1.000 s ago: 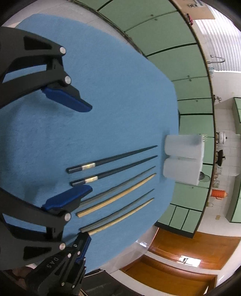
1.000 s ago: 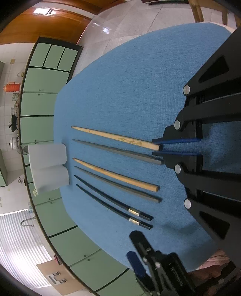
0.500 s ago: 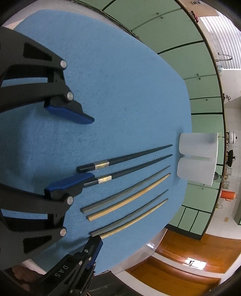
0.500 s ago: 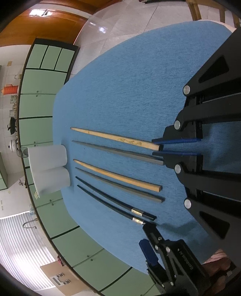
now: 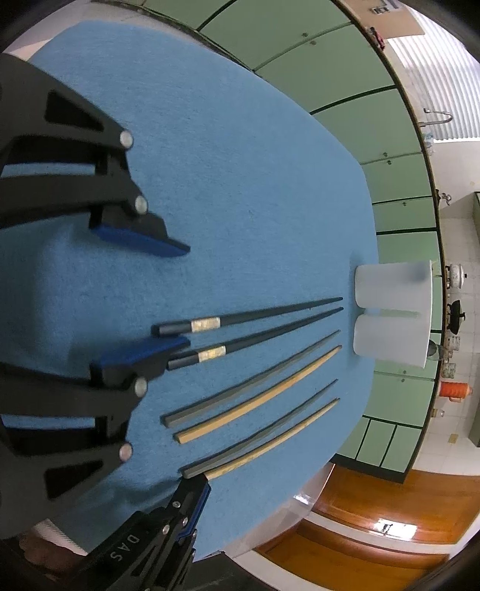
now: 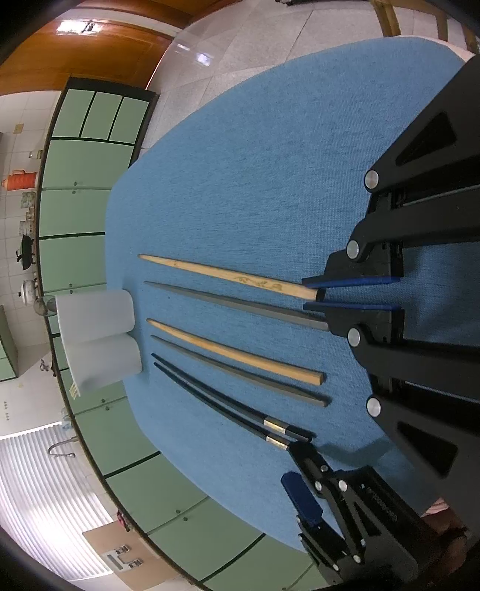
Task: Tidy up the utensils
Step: 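Close left tool on a black chopstick while right tool holds wooden chopstick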
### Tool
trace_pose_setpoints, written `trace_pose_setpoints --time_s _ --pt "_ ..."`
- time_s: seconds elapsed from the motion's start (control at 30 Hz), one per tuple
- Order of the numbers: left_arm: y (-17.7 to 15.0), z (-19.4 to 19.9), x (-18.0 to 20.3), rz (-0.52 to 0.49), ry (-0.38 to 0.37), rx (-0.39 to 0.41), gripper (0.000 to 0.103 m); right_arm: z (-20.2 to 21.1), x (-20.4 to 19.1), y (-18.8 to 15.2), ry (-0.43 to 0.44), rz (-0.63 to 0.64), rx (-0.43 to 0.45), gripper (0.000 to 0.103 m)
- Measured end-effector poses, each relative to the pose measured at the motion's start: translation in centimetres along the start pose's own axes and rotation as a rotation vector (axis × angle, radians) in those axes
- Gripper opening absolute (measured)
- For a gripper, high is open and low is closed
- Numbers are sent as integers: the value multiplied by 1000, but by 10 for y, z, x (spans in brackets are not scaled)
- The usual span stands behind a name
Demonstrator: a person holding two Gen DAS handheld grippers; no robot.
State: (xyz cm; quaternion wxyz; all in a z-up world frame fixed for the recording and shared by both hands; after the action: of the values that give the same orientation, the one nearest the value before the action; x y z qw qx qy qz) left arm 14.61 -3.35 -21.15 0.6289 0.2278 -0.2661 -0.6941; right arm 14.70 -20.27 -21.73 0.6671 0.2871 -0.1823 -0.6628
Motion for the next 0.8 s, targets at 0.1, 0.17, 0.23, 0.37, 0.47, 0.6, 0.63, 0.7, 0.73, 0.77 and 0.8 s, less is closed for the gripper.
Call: trace_pose_setpoints --time_s 0.1,0.17,0.23,0.37,0.47,0.6,0.63,0.7,0.73,0.77,0.8 --pt "2 0 1 -7 -4 2 7 0 1 1 0 0 1 7" --pt "2 0 0 -5 -13 -1 6 1 1 1 1 -1 4 7" --pt "3 0 -1 -4 -19 -3 6 2 2 2 -1 2 10 7" --pt "6 4 -2 2 -28 3 6 11 2 10 -11 16 43 7" --pt "13 11 -2 -9 -23 29 6 21 2 17 -12 25 72 7" --pt "23 24 -1 -32 -11 78 6 34 2 27 -18 37 110 7" --pt "27 30 -1 -41 -6 95 6 38 2 30 -20 40 120 7" --pt "33 39 0 -51 1 122 6 47 4 39 -37 51 150 7" --pt "35 42 0 -55 4 134 6 53 5 44 -46 58 167 7" --pt "40 48 0 -60 10 155 6 56 5 47 -48 61 177 7" --pt "44 53 1 -66 18 172 6 61 5 52 -52 64 190 7"
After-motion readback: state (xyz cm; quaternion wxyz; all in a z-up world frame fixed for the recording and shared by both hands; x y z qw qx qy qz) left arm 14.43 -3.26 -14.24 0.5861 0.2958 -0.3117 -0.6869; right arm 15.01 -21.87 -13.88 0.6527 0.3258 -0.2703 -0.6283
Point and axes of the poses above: each gripper's, at about its wrist camera, not at the fingertips, and z roughly against the way its jaws point, x to its right, y to its top, the point moved 7 cm from there along -z, roughly the way its jaws point, and after that the axes turned 2 degrees about -y, right-handed, at the moved point
